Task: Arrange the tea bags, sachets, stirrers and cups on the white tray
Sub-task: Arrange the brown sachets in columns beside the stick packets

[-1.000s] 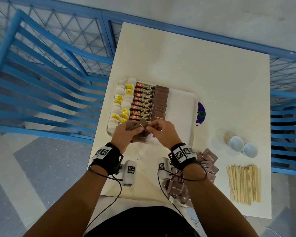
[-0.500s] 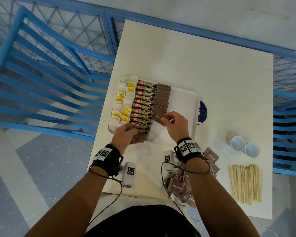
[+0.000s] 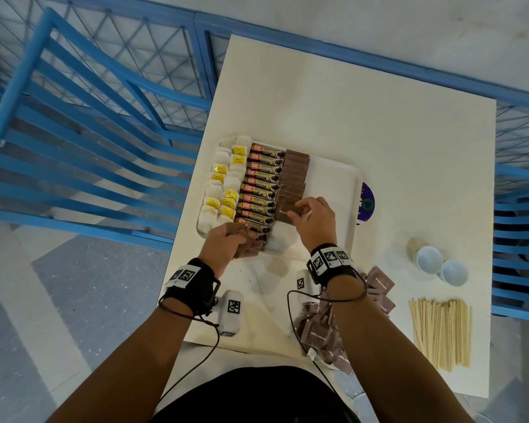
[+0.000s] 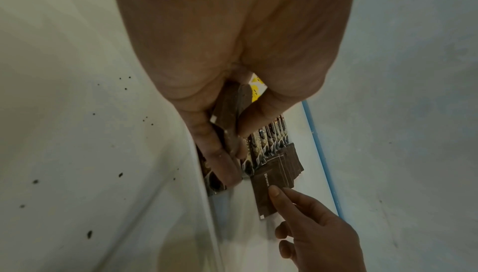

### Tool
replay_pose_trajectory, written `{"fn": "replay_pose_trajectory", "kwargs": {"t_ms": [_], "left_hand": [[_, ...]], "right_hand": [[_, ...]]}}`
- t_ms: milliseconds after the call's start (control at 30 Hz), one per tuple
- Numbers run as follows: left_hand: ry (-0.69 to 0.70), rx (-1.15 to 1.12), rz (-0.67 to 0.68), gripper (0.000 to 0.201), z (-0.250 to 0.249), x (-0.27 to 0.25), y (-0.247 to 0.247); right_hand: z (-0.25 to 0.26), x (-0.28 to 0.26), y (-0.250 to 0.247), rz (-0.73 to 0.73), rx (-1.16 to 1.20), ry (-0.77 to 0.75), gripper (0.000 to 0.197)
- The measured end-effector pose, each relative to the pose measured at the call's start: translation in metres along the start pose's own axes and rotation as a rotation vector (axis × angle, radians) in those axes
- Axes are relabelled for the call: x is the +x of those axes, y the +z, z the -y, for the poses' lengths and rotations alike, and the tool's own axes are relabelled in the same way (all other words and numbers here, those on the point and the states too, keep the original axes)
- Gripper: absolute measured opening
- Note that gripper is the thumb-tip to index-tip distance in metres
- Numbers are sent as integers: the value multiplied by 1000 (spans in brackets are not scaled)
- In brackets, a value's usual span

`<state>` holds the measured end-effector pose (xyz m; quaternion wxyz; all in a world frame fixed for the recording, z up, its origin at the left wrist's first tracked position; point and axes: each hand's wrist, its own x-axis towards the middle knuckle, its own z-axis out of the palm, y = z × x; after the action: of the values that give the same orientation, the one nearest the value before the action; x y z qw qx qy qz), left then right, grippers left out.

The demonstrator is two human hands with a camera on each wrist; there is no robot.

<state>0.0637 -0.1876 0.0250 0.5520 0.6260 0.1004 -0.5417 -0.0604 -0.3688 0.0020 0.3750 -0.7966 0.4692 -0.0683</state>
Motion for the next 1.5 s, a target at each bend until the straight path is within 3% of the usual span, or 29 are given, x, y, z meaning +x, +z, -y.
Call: {"fn": "replay_pose_trajectory", "kwargs": {"t_ms": [333,533,667,833,1133,1300,1400,1500], "left_hand": [[12,9,28,30,0,4,-3],[45,52,33,26,-1,3,-2],[55,63,42,28,-3,0,2],[54,159,61,31,-6,-5,6],[40,131,-20,23,-5,-5,8],[61,124,-36,19,-2,-4,9],[78,139,-31,14,-3,-5,9],[71,132,-40,16,-3,-4,9]], "right_hand": [[-1,-2,2,-54,4,-7,33],[-4,-10,-2,-135,31,-15,15],[4,-23,3,75,131,-40,5],[19,-33,13,315,198,-129,14],[23,-36,9,219,437,53,10],[21,-36,11,251,379,78,37],[19,-37,8,335,308,40,25],[15,-35,2,323,283,51,16]]}}
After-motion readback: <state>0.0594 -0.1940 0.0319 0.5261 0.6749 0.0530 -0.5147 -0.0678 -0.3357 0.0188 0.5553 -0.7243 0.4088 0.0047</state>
